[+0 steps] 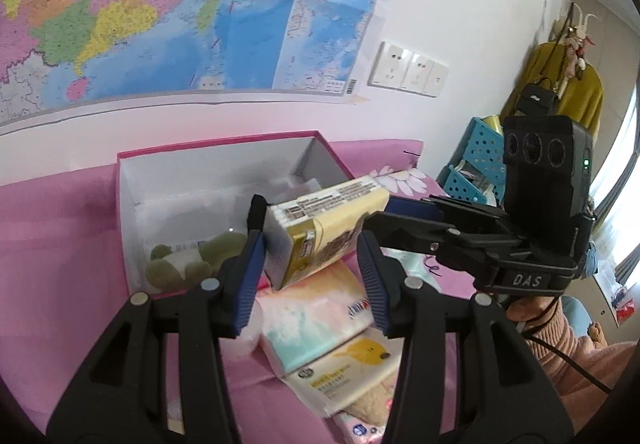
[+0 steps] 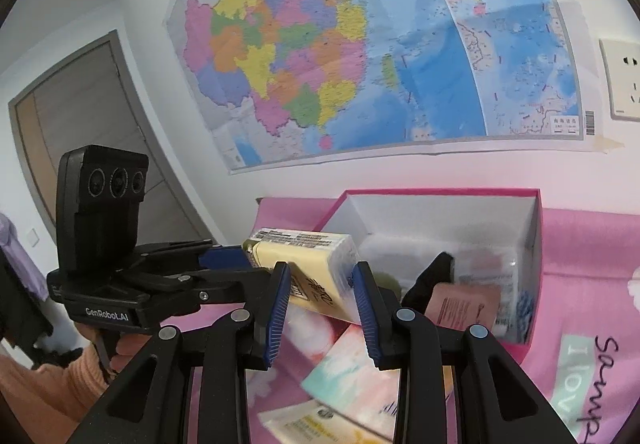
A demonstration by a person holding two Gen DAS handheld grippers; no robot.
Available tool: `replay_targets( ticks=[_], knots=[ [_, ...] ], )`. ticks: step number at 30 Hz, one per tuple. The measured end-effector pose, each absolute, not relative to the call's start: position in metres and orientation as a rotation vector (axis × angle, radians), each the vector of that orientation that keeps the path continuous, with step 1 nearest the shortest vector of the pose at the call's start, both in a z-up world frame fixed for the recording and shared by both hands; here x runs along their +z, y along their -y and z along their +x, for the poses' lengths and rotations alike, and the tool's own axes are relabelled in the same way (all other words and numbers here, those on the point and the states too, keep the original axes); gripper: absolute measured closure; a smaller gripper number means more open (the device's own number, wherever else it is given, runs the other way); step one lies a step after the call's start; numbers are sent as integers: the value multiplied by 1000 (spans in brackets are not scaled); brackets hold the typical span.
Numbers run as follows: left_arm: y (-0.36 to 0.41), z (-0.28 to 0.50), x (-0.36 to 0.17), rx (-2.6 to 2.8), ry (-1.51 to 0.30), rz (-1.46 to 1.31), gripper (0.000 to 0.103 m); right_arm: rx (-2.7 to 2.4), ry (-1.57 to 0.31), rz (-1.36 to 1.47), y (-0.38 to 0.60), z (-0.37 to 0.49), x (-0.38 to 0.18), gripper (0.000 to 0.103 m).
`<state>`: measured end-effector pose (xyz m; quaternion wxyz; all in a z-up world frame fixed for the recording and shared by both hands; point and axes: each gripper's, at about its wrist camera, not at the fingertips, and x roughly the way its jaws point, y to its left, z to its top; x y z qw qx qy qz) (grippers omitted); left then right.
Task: Organize soft objects
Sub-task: 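Carry the yellow tissue pack with the left gripper into the pink box, then open the left gripper to release the yellow tissue pack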
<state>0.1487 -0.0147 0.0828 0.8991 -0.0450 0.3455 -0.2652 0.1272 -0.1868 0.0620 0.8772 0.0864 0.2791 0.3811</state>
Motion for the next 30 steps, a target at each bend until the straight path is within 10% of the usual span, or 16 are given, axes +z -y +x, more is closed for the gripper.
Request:
replay_targets(
  ticks=[30],
  knots=[
    [10, 269, 40, -494, -907, -195, 54, 660, -747, 219, 174, 239, 18, 70]
  ],
)
